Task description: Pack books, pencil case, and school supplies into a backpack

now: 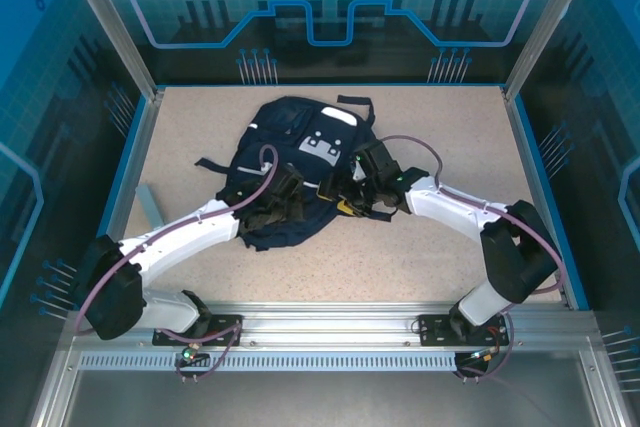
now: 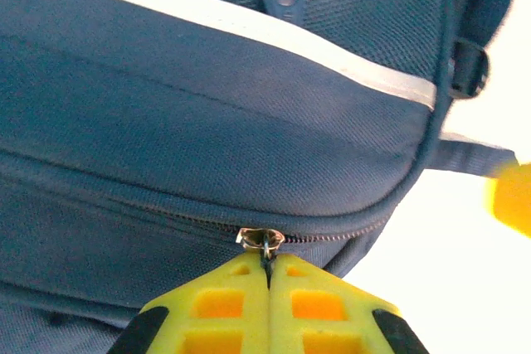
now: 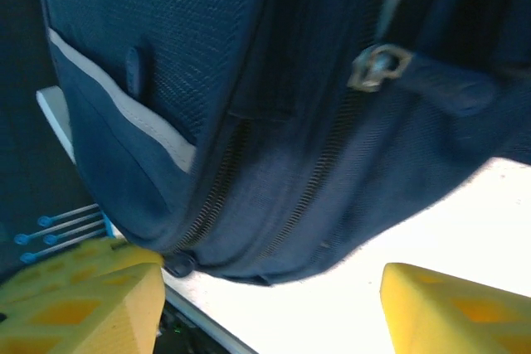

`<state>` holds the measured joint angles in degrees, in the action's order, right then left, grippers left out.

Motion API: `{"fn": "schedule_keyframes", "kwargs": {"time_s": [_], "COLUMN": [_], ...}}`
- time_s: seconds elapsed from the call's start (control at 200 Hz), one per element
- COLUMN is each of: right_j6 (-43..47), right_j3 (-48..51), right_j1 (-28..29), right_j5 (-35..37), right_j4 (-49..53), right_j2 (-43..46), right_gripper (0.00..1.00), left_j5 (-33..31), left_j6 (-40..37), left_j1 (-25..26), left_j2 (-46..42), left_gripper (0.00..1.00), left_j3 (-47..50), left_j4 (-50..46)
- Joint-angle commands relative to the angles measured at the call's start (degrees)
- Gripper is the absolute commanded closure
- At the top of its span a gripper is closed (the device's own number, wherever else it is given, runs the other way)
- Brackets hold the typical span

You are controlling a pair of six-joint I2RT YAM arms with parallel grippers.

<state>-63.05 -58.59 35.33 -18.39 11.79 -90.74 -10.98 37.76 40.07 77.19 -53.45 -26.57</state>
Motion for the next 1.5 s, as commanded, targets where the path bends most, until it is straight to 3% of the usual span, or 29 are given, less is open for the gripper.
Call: {"fn": "schedule_keyframes", "kwargs": {"time_s": [0.0, 0.175, 0.24, 0.425, 0.67, 0.915, 1.061, 1.256, 1.496], "right_j6": [-4.5, -4.8, -4.9, -3.0, 0.0, 5.2, 6.5, 6.7, 5.9], "right_j3": [-1.7, -3.2, -3.0, -2.5, -3.4, -2.4, 0.2, 2.5, 3.2], "right_j1": [0.5, 0.4, 0.2, -1.3, -3.1, -6.3, -9.2, -10.3, -10.3], "right_j5": [-2.8, -3.0, -2.5, -0.6, 4.3, 11.0, 12.2, 9.5, 7.0], "right_j4": [-5.0, -3.8, -3.1, 0.1, 6.6, 13.7, 15.0, 13.3, 11.9], "right_j2": [-2.4, -5.0, -5.3, -4.3, -2.2, 3.0, 7.0, 10.2, 9.8], "right_gripper": [0.34, 0.48, 0.58, 0.79, 0.90, 0.91, 0.89, 0.74, 0.73], "left_j5": [7.0, 9.1, 9.2, 3.8, -2.9, -1.6, 2.9, 12.0, 12.4], "left_j6": [-3.9, -3.3, -3.1, -4.2, -5.9, -7.2, -8.2, -9.0, -6.7], "left_j1": [2.3, 4.2, 4.7, 4.8, 2.3, -4.7, -5.5, -2.7, 3.9], "left_j2": [0.4, 2.5, 3.1, 3.6, 0.6, -3.2, -1.3, -0.2, 2.8], "left_gripper": [1.00, 1.00, 1.00, 1.00, 1.00, 1.00, 1.00, 1.00, 0.62], "left_j3": [-0.4, -1.2, -1.5, -3.2, -2.8, 1.9, 3.1, 1.0, -2.2], "left_j4": [5.6, 8.6, 9.2, 3.5, -4.5, -4.9, -0.9, 7.0, 10.0]}}
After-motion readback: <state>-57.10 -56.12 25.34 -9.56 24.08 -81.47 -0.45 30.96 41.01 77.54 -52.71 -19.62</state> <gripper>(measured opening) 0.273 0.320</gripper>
